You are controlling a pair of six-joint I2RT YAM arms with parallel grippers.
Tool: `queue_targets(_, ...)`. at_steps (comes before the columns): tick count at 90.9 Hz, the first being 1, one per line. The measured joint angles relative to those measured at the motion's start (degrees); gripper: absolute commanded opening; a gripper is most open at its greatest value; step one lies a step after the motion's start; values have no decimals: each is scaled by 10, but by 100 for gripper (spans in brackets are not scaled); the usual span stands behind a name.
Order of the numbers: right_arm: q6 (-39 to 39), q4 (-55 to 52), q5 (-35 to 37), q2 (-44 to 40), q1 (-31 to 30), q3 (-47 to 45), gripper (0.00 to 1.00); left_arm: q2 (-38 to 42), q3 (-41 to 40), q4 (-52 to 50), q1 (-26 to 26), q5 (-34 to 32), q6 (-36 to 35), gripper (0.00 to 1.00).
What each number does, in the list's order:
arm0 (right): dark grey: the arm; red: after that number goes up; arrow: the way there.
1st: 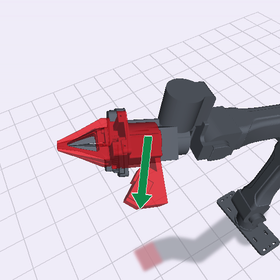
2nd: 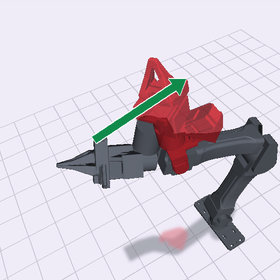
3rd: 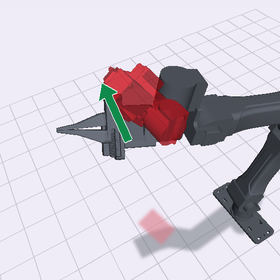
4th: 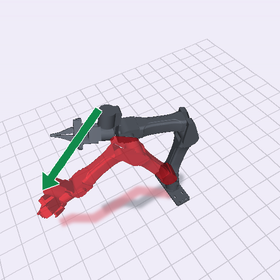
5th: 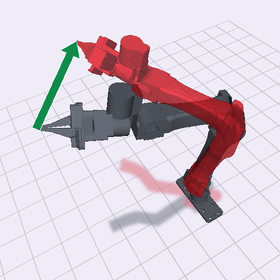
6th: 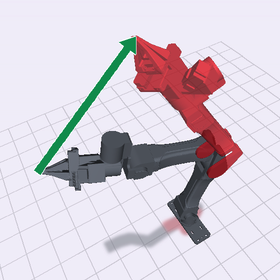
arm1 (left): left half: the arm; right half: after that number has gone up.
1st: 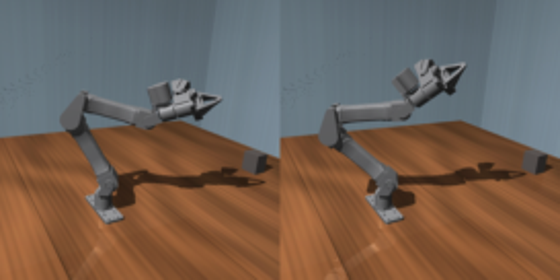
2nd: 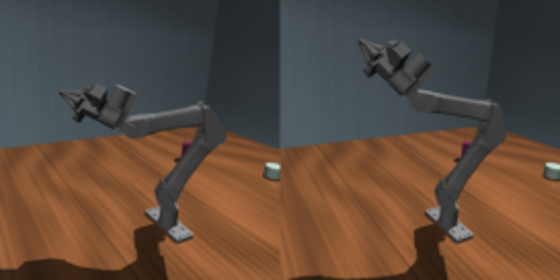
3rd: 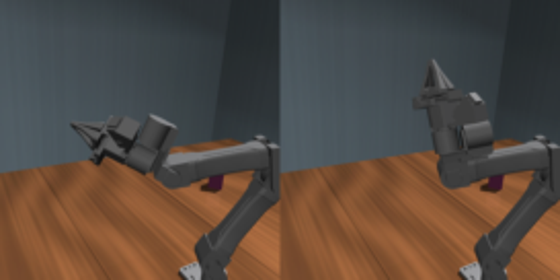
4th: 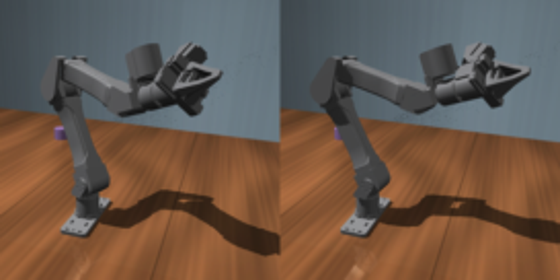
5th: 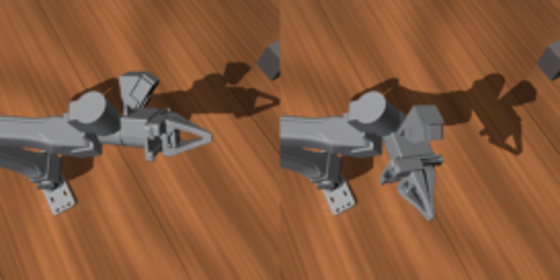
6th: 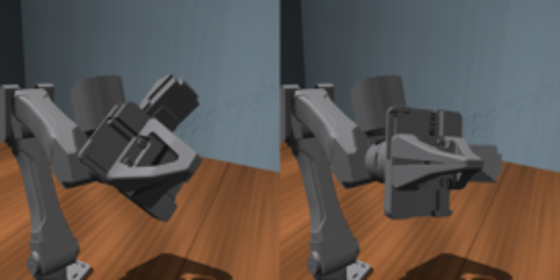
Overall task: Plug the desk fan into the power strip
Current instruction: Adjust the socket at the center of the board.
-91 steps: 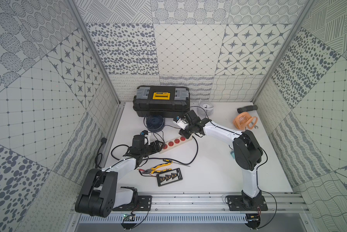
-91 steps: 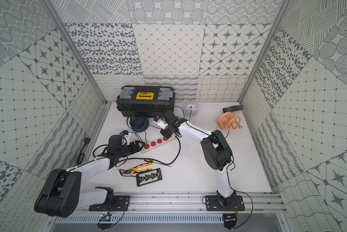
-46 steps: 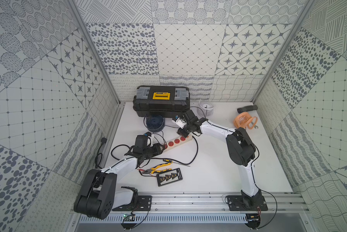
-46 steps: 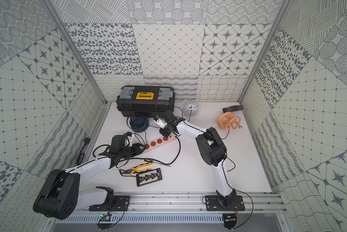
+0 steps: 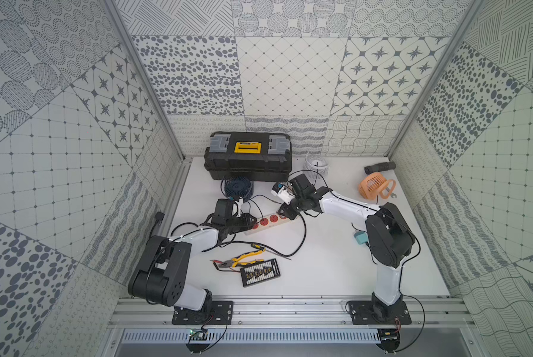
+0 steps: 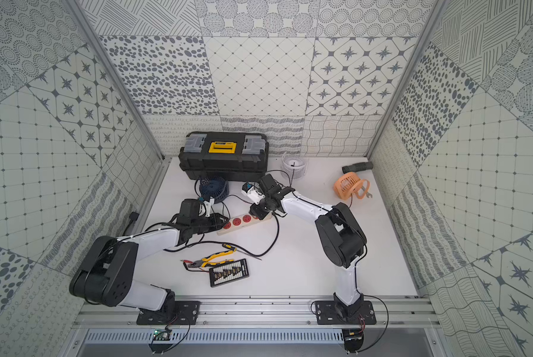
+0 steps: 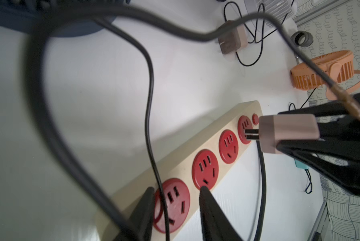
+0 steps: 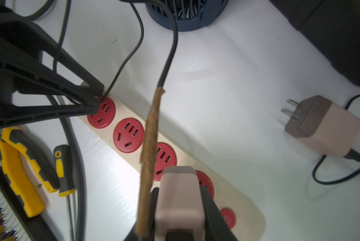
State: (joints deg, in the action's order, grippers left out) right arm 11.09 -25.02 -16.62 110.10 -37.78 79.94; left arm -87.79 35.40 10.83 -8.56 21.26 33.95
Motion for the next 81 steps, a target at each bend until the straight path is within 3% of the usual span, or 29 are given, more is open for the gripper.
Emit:
queue_targets(15,-2,-17,-1,-3,0,0,8,4,0,5,-4,-6,-14,42)
queue_targets(38,9,-25,-34,-37,-8,12,9,134,-72,-18,-6,-30,6,61)
queue_targets(50,23,-25,-36,-36,-15,38,9,174,-105,-28,-7,-20,38,65)
queue_targets(81,33,-23,-39,-12,-17,74,9,125,-138,12,-19,11,120,70)
